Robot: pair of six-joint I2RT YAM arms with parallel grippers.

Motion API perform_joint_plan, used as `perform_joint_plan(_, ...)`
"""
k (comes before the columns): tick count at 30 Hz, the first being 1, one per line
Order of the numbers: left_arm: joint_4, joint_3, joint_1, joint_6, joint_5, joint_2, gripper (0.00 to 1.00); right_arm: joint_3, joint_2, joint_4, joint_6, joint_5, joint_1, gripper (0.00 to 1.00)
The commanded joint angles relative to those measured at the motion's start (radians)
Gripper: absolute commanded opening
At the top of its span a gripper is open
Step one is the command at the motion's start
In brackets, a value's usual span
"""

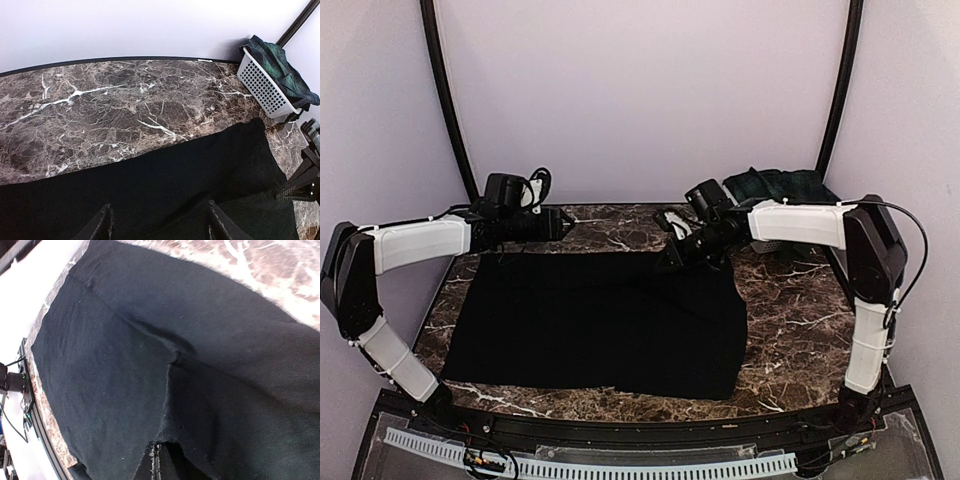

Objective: Fold and stack the mixed laundry pile
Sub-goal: Move the 1/3-folded T-shirt to the center of the board.

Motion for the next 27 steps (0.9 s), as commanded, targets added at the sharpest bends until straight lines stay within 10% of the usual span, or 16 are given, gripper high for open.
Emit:
perform_joint_plan(1,-0.031,-0.018,0.017,-0.014,-0.024,-0.04,0.59,-0.019,0.005,0.01,0.032,-0.013,0.048,0.0)
perform_joint_plan(27,-0.031,-0.014,0.037,-0.039,-0.005,-0.004,0.6,0.082,0.083,0.005,0.098,-0.063,0.182,0.0)
